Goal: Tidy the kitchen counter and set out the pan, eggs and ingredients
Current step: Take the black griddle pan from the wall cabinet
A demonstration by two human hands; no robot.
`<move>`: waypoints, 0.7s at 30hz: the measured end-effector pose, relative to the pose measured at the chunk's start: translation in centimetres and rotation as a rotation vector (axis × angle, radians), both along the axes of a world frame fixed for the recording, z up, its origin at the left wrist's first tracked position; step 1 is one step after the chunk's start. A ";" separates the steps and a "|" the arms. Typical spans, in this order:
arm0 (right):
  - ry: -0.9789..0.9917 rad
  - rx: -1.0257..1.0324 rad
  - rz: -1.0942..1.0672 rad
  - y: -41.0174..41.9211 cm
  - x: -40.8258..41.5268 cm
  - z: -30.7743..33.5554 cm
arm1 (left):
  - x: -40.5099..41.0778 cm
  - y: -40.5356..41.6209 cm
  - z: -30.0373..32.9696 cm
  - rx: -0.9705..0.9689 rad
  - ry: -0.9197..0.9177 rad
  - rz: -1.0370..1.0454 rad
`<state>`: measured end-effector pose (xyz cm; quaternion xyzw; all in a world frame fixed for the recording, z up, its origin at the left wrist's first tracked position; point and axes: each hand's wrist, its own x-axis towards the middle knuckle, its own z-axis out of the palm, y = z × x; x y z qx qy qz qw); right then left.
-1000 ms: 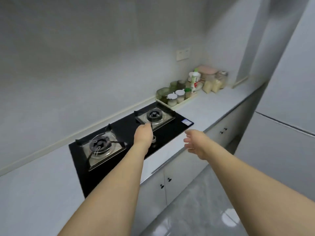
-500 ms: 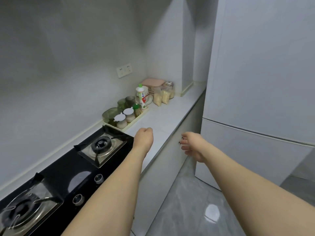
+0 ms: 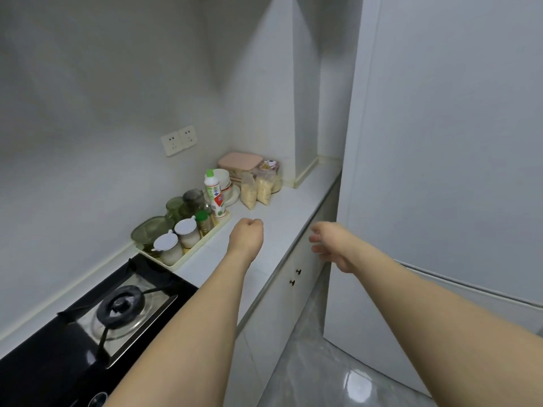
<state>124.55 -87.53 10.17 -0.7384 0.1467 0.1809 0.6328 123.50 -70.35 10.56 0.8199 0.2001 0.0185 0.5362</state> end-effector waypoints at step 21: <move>-0.401 0.060 0.301 -8.2 17.9 18.2 | 13.5 -9.3 18.6 0.382 -0.337 0.197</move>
